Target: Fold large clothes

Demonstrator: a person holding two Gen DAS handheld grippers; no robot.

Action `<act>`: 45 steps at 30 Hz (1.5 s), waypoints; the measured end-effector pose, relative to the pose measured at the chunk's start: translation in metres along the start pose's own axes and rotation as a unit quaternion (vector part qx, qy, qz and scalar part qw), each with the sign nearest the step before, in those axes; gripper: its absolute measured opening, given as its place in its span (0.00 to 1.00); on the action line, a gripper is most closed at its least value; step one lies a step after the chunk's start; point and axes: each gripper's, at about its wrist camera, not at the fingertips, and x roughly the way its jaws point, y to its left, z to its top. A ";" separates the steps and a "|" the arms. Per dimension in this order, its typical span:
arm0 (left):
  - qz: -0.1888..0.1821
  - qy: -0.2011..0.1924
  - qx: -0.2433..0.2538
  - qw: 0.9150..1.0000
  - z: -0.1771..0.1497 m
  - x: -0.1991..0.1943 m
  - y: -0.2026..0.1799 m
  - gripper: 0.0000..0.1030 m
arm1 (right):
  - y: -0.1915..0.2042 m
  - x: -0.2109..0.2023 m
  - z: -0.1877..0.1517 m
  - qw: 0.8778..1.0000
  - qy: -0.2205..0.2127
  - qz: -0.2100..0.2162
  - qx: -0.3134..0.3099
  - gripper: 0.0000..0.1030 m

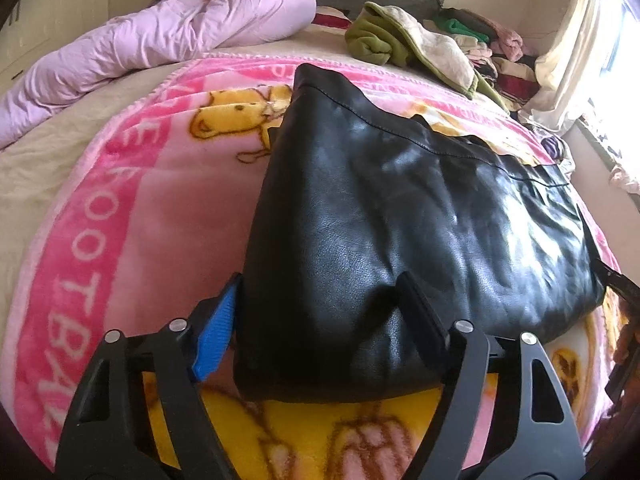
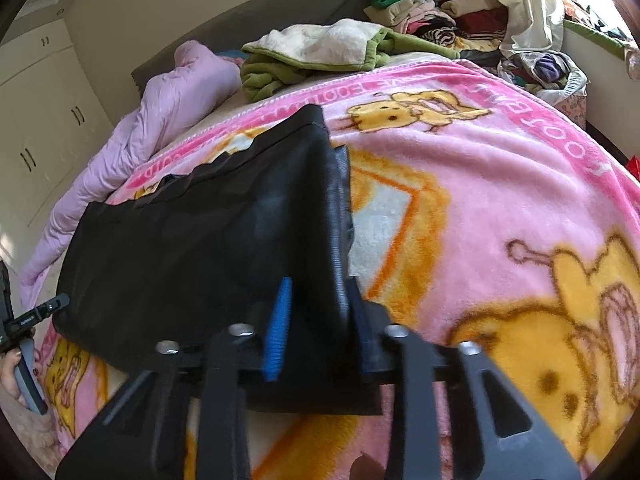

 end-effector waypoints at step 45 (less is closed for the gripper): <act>-0.071 0.056 -0.079 0.993 -0.021 0.003 0.021 0.28 | -0.029 -0.011 -0.027 0.987 0.048 0.094 0.123 0.21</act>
